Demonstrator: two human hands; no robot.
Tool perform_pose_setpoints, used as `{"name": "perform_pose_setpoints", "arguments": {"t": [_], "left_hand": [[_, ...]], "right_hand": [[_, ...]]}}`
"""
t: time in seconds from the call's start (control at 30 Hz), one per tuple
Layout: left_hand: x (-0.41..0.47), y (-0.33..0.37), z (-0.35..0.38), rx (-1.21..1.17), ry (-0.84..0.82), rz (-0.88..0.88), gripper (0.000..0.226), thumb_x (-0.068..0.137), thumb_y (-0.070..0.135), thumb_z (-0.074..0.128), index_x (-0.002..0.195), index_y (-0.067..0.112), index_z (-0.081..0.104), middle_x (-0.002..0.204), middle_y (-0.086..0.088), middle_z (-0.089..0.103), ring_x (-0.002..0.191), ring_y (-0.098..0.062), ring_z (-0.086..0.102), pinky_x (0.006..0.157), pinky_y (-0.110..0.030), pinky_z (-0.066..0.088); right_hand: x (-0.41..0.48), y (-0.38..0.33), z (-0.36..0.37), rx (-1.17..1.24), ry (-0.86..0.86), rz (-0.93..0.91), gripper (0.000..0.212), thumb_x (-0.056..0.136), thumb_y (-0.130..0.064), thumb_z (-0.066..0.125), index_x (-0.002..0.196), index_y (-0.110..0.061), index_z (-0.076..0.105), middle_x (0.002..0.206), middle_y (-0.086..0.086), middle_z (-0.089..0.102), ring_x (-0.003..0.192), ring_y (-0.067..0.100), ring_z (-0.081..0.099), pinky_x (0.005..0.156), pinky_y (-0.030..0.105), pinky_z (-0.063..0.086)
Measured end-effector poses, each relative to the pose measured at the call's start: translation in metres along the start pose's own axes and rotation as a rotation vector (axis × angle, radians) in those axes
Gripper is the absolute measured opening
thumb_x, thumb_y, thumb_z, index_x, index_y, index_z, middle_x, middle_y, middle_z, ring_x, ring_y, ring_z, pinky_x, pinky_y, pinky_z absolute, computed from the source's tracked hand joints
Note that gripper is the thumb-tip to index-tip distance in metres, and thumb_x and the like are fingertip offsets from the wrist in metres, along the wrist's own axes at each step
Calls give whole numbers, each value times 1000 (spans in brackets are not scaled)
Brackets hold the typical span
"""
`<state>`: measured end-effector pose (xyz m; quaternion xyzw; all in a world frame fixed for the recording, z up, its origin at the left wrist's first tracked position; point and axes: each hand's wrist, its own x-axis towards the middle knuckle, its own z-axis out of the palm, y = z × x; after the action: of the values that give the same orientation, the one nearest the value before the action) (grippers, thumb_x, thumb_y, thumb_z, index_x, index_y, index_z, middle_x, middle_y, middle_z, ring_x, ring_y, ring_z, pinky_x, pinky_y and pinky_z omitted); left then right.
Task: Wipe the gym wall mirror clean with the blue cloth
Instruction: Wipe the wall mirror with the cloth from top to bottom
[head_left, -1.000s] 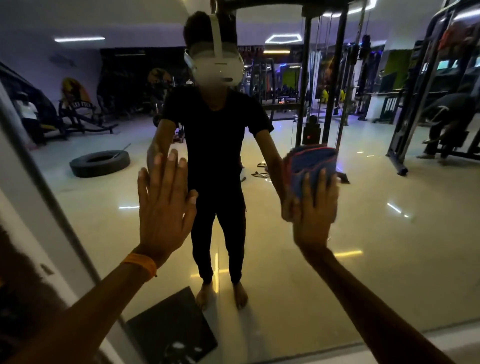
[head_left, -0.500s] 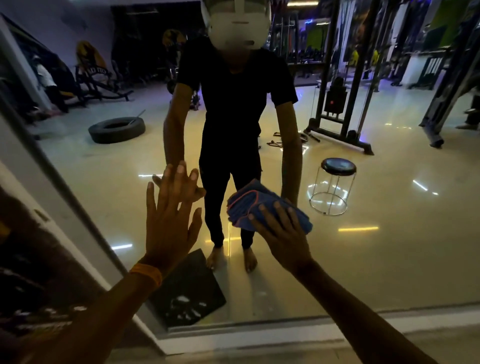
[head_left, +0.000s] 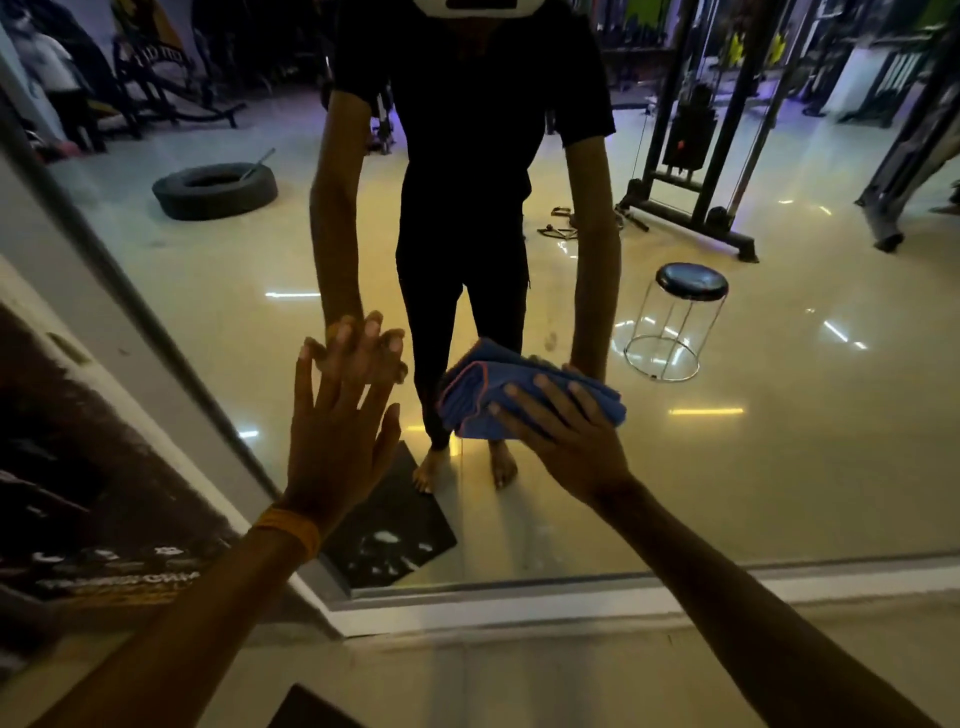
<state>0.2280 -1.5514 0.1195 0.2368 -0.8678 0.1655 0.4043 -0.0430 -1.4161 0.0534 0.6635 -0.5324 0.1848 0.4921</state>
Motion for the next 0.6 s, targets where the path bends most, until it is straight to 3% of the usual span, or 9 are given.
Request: {"name": "perform_pose_setpoints", "arguments": {"t": [0.17, 0.2, 0.3, 0.37, 0.47, 0.6], "left_hand": [[-42, -20, -6, -76, -33, -100, 59, 107, 26, 42, 161, 10, 24, 169, -18, 20, 156, -42, 20, 125, -65, 17], [-48, -19, -7, -93, -40, -122, 60, 107, 26, 41, 162, 11, 23, 169, -17, 18, 157, -41, 19, 126, -64, 17], [-53, -18, -9, -126, -45, -138, 62, 105, 22, 42, 162, 12, 21, 169, -17, 19, 157, -38, 17, 127, -60, 16], [-51, -23, -12, -152, -50, -133, 62, 104, 20, 43, 162, 11, 22, 168, -17, 22, 159, -33, 15, 125, -61, 20], [-59, -32, -18, -223, -65, -167, 56, 105, 19, 41, 159, 8, 28, 167, -21, 26, 160, -26, 10, 125, -59, 22], [-75, -32, -28, -328, -104, -216, 56, 104, 14, 43, 158, 7, 28, 166, -22, 29, 156, -35, 24, 126, -55, 24]], "right_hand": [[9, 9, -23, 127, 66, 625, 81, 105, -17, 57, 165, -29, 5, 173, -2, -7, 159, 29, -7, 128, 57, 5], [19, -4, -21, 140, 43, 605, 77, 107, -19, 52, 165, -30, 3, 173, -2, -10, 159, 29, -9, 128, 58, 3], [42, -35, -5, 64, -31, 242, 72, 108, -20, 47, 166, -26, 4, 173, 4, -7, 159, 32, -6, 128, 56, 2], [48, -28, -1, 2, -14, 122, 69, 109, -19, 48, 165, -24, 9, 174, 4, -2, 159, 31, -1, 129, 53, 6], [38, -19, -8, 16, -17, 189, 63, 107, -9, 50, 161, -22, 22, 174, 1, 2, 160, 28, 2, 129, 51, 10], [43, -34, -30, 153, -56, 386, 68, 98, 1, 57, 157, -18, 30, 171, 2, 15, 159, 29, 6, 126, 51, 21]]}}
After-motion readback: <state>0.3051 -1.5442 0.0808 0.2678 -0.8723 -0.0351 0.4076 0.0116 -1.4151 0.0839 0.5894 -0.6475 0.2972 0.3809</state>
